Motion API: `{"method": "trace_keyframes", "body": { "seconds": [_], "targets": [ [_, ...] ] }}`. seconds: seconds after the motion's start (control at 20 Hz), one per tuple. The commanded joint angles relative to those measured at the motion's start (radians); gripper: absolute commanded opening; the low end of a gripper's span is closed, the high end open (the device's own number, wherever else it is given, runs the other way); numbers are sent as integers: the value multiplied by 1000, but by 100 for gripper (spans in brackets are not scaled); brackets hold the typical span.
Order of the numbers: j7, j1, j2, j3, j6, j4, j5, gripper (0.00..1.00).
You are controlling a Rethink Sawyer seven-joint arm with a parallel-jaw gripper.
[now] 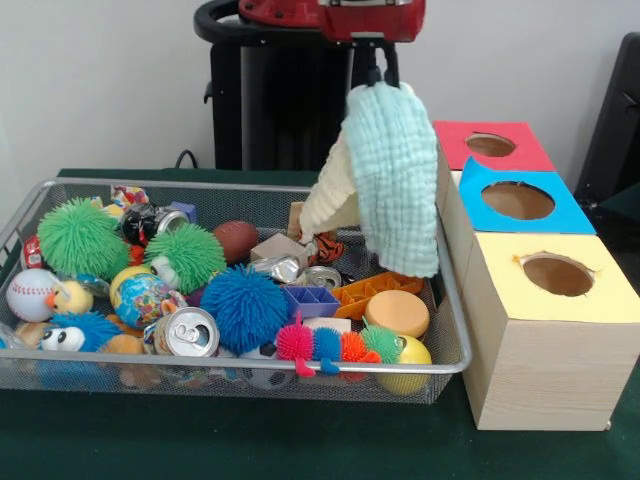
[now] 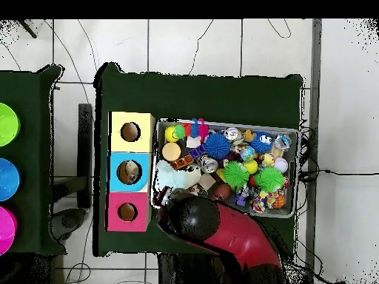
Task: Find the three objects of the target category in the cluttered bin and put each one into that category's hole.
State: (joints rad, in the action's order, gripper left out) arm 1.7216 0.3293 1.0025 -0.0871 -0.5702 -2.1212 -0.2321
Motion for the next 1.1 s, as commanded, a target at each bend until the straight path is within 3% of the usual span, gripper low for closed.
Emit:
{"method": "trace_keyframes", "body": {
  "seconds": [0.05, 0.15, 0.4, 0.6, 1.1],
  "targets": [
    [313, -37, -19, 17, 118, -82, -112, 0],
    [308, -37, -38, 6, 160, -91, -121, 0],
    [222, 46, -163, 12, 309, -29, -13, 0],
    [156, 106, -199, -10, 335, -10, 17, 0],
    [143, 164, -282, -61, 388, 43, 59, 0]
  ]
}}
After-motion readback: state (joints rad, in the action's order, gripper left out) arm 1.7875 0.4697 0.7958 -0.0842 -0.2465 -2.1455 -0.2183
